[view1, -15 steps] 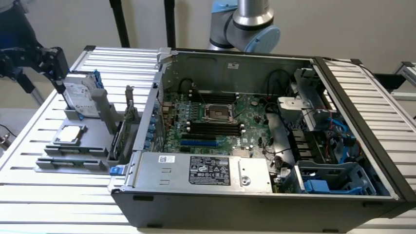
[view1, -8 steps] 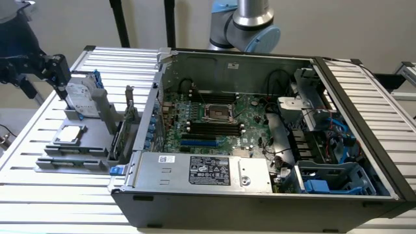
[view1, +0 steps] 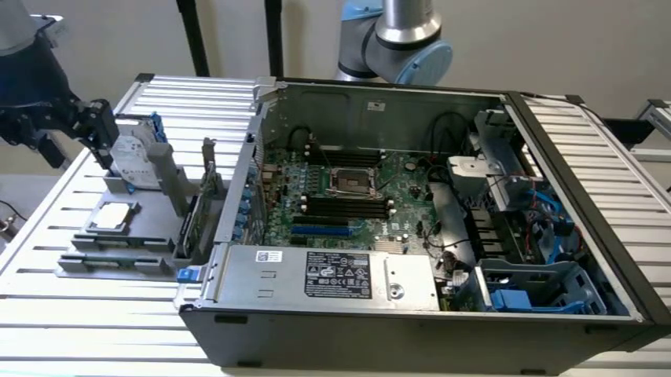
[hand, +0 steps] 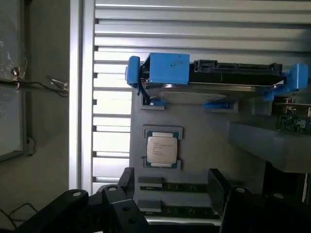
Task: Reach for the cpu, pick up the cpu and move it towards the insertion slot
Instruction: 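Pick up the cpu and move it towards the insertion slot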
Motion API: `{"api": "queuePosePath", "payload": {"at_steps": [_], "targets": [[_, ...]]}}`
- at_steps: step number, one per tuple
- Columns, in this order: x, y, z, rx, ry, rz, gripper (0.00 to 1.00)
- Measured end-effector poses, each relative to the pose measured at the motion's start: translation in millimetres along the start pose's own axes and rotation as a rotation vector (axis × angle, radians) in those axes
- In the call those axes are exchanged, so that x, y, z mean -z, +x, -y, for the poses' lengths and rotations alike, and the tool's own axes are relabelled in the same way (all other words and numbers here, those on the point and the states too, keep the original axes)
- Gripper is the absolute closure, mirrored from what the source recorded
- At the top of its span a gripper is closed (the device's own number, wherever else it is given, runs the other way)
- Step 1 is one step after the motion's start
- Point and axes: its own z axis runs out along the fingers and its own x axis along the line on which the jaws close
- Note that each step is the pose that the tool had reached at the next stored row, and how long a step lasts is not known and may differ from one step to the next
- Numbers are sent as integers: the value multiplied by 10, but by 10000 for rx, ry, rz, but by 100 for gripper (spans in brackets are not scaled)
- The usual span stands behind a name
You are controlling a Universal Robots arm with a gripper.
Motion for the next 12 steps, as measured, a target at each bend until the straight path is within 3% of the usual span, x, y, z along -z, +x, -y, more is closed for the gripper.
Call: {"api": "queuePosePath", "payload": {"at_steps": [12], "targets": [[-217,-3,17,0,-1,-1,29]]}}
